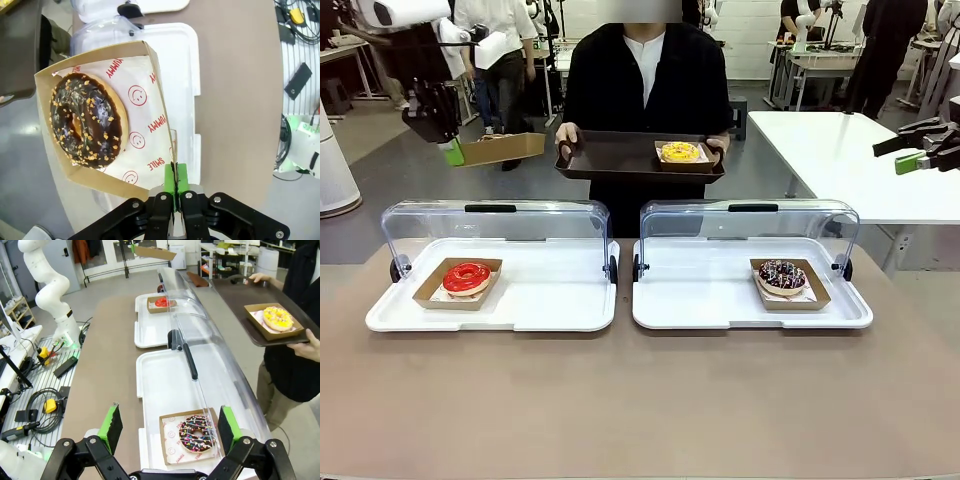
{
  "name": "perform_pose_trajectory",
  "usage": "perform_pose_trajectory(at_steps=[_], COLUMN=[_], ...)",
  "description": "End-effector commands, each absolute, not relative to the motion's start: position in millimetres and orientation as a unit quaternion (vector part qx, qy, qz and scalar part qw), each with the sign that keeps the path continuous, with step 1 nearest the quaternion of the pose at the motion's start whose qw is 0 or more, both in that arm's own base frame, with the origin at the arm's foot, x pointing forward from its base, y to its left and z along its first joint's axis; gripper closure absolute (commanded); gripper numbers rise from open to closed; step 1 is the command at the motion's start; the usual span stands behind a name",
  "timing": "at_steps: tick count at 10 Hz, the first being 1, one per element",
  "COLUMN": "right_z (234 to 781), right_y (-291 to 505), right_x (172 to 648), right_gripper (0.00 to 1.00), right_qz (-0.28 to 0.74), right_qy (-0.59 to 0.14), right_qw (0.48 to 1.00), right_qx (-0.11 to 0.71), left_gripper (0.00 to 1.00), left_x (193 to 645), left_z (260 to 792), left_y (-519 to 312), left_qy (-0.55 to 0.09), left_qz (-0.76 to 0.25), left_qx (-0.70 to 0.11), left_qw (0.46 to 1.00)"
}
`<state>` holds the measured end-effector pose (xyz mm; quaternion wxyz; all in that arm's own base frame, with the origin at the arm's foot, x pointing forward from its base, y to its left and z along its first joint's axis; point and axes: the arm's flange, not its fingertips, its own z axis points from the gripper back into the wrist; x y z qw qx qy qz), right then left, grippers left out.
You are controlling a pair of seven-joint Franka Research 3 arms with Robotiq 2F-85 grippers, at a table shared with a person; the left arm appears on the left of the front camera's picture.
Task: Provide the desired donut to the person.
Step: Pick up and lift the Paper togo box containing the Donut pointed at by the person, then place the picked Paper togo box onto the Handle tray extended by the person.
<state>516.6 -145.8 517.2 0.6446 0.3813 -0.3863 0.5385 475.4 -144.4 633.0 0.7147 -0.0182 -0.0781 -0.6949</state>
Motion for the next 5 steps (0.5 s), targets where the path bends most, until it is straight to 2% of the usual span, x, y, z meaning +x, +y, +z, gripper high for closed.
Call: perform_pose_trajectory(at_steps=[1,5], right_z=[517.8,517.8], right_y=[-144.8,-144.8], right_x=[517.0,517.0], right_gripper=[0.00,0.00], right_qz=[0.536,0.536], right_qy=[-0.386,-0.386], right_qw=[0.647,0.647], right_qx=[0.381,0.381], left_gripper=[1.00,1.00], left_x=[467.4,467.4], left_z=[635.5,635.5], left_y=[-143.9,-143.9], left_qy=[-0.070,-0.070], left_qz=[-0.698,-0.698], left_qx=[-0.018,-0.018], left_qw=[0.713,0.713])
